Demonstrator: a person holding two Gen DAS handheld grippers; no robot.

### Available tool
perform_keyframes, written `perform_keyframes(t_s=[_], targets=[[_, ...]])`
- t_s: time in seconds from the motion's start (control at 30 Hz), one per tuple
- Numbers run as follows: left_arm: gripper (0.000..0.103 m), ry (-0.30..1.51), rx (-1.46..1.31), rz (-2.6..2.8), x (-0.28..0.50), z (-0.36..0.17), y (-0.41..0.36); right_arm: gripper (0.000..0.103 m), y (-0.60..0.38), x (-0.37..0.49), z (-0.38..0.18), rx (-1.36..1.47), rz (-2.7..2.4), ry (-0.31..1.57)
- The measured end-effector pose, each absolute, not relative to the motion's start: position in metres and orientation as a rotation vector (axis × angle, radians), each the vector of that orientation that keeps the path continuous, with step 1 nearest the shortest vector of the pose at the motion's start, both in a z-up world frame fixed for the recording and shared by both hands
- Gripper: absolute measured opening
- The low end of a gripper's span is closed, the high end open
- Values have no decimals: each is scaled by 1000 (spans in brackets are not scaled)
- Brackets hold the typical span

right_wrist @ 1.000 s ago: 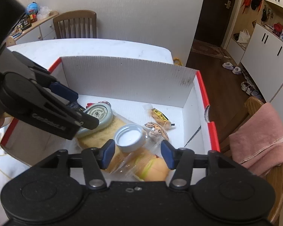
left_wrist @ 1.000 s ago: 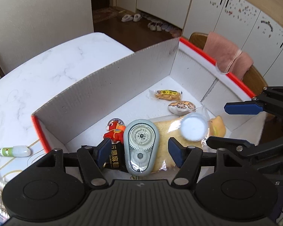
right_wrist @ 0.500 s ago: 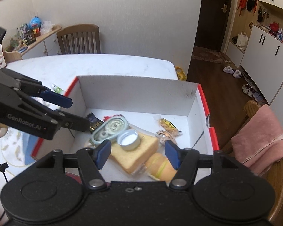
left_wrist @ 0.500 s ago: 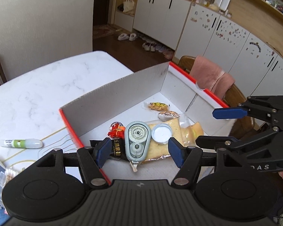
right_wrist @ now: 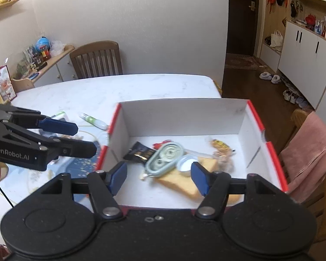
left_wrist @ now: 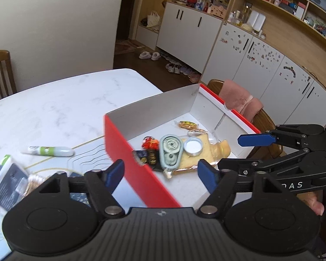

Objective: Organize objects
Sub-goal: 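Withdraw both grippers back toward the swab pack and cotton bag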

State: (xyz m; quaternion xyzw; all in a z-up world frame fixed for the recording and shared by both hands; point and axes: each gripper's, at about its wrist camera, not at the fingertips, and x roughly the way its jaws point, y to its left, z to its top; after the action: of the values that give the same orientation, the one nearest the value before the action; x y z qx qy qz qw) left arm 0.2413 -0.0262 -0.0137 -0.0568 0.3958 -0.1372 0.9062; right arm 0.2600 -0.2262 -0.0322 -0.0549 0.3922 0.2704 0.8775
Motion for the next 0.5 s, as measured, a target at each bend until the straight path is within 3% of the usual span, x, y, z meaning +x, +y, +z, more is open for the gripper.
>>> perform_keyframes(t_s=[0.3,0.4,0.5], targets=[[75,825,-152,-235,207,-21,22,81,-187,235,-34,-104,587,825],[82,825,-155,-201,197,-25,42,85,-171,227,-34,-111,600,827],[83,828,-169,-169,188,-29,65,89,-155,220,-35,-119,611,830]])
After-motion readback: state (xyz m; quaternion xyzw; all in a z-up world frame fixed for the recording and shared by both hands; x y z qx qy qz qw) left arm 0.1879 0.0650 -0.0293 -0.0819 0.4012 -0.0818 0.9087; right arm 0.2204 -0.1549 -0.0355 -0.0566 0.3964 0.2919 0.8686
